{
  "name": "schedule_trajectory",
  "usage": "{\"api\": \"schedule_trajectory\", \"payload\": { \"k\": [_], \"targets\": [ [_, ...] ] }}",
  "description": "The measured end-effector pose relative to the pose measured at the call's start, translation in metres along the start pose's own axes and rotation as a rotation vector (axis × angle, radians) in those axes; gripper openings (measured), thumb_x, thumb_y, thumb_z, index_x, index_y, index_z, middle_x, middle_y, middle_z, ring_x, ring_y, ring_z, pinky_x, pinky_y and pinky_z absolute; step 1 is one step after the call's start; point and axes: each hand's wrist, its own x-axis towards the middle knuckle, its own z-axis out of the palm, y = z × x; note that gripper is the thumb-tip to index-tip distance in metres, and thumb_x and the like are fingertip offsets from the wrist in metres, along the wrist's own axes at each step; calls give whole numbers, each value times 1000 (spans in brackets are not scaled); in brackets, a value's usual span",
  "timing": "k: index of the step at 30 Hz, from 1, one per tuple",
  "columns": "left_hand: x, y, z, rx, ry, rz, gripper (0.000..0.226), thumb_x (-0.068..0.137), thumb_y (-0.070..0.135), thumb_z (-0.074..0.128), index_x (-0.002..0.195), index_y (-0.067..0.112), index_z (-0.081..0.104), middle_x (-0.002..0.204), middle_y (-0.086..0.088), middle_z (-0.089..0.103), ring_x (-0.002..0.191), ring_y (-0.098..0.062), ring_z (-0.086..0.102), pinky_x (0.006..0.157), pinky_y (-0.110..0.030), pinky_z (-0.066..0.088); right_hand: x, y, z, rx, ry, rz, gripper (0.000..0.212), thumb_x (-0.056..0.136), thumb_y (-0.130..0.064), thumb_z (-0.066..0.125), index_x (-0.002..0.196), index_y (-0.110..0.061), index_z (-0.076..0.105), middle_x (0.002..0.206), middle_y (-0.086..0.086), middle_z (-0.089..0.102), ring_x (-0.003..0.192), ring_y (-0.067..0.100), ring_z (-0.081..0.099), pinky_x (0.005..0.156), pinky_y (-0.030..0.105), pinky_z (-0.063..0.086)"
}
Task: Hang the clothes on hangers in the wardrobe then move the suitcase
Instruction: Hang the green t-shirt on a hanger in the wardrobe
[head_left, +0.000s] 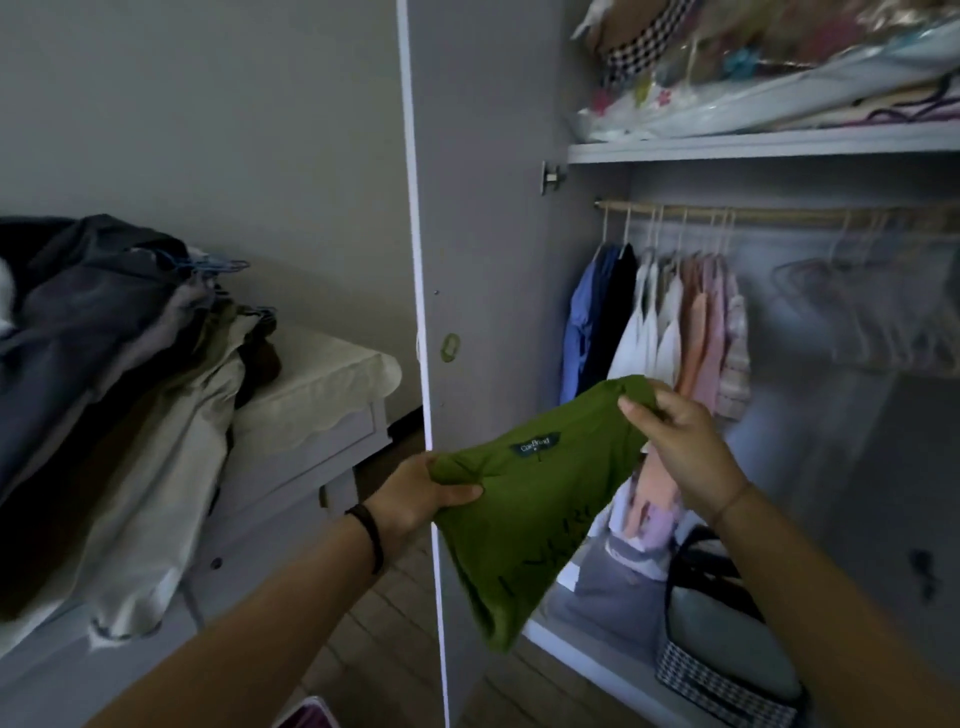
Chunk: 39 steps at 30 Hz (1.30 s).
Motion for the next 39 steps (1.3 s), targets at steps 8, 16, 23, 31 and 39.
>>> {"api": "schedule_trajectory", "payload": {
  "k": [8,16,23,31,39],
  "targets": [
    [54,16,71,-11,-110,94,25,84,14,67,107,4,67,103,-11,72,95,-24,69,83,-30,56,15,7,-66,-109,194,-82,25,95,-12,51,88,-33,62,89,-10,65,77,-7,62,75,13,50],
    [117,41,150,13,-94,185,27,92,25,58,104,1,54,103,-22,64,92,-27,62,87,-40,52,45,51,-144,106,299,95,17,96,-16,50,99,-24,65,96,-3,69,81,5,68,68,17,54],
    [174,47,198,79,-31,188,26,88,26,64,96,2,66,90,-12,72,76,-19,69,65,-24,56,81,73,-201,146,352,105,13,91,-16,57,94,-24,68,91,-3,72,85,14,68,75,24,57],
    [230,52,235,61,32,169,41,88,30,65,96,-10,61,93,-24,69,85,-35,68,74,-37,59,104,90,-260,81,283,105,11,91,-9,55,94,-11,65,77,-8,73,72,4,67,62,16,53],
    [292,71,251,-10,-4,203,21,83,16,71,94,-1,70,85,-12,73,74,-20,70,63,-25,57,125,107,-284,13,355,185,7,85,-17,66,86,-13,71,82,1,73,75,14,70,67,24,58]
  ]
}}
